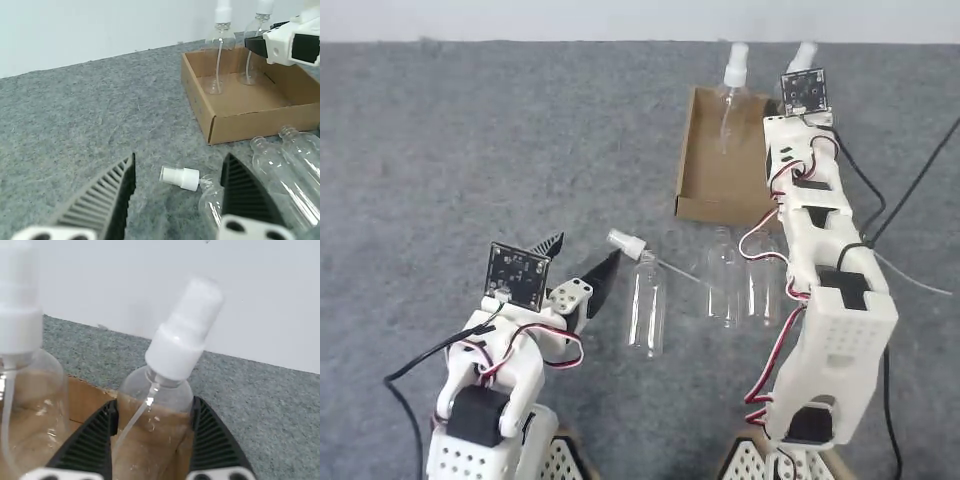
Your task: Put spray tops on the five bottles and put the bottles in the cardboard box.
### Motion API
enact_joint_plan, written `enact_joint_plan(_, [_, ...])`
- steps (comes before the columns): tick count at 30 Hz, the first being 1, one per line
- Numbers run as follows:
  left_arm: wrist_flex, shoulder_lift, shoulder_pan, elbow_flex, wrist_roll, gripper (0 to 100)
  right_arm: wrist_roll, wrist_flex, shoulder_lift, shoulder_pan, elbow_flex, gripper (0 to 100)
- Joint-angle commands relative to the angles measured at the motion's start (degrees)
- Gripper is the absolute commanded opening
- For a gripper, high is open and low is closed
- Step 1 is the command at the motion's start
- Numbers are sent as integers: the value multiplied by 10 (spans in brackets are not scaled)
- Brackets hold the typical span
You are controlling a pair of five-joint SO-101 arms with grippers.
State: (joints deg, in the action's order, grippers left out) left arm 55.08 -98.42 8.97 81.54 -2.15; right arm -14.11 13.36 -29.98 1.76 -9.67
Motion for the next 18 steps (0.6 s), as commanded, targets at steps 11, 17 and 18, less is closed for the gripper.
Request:
enact_joint_plan(11, [-22, -8, -2, -6, 5, 254, -13, -19, 13, 1, 37, 158])
enact_joint_plan(17, [-22, -8, -2, -6, 5, 254, -13, -24, 14, 1, 38, 229])
enact_joint_plan(18, [-22, -8, -2, -6, 5, 254, -13, -24, 14, 1, 38, 243])
